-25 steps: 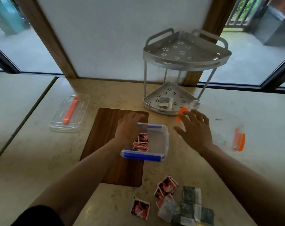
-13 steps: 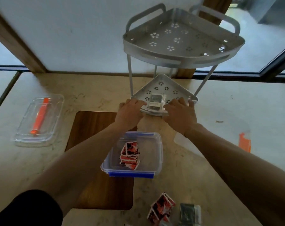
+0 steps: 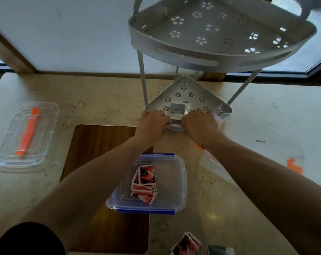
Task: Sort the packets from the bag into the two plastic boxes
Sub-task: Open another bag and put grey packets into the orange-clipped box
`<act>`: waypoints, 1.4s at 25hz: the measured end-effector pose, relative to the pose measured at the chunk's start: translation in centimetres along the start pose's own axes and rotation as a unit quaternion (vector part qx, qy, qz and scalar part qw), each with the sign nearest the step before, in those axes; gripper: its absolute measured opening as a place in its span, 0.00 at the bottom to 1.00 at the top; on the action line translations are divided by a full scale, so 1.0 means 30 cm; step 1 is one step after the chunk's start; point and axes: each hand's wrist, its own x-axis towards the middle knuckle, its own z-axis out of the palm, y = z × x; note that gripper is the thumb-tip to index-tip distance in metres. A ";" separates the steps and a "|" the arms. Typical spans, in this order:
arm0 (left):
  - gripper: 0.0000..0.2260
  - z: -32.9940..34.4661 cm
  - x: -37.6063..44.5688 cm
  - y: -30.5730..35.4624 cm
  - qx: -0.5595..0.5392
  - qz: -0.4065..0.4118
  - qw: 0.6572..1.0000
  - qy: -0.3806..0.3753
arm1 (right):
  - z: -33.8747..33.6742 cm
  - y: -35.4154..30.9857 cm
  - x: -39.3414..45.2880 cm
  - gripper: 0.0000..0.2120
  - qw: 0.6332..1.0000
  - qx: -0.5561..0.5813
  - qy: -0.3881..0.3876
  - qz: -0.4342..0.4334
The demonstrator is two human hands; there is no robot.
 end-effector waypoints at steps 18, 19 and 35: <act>0.05 -0.269 -0.087 0.054 -0.033 -0.001 0.990 0.140 | -0.214 0.003 -0.135 0.10 0.978 0.129 0.164 0.023; 0.05 -0.294 -0.109 0.063 -0.033 0.001 0.989 0.144 | -0.233 -0.002 -0.158 0.10 0.976 0.141 0.162 0.021; 0.06 -0.384 -0.669 0.511 -0.111 0.048 0.989 0.086 | -0.286 0.071 -0.901 0.09 0.963 0.260 0.019 -0.073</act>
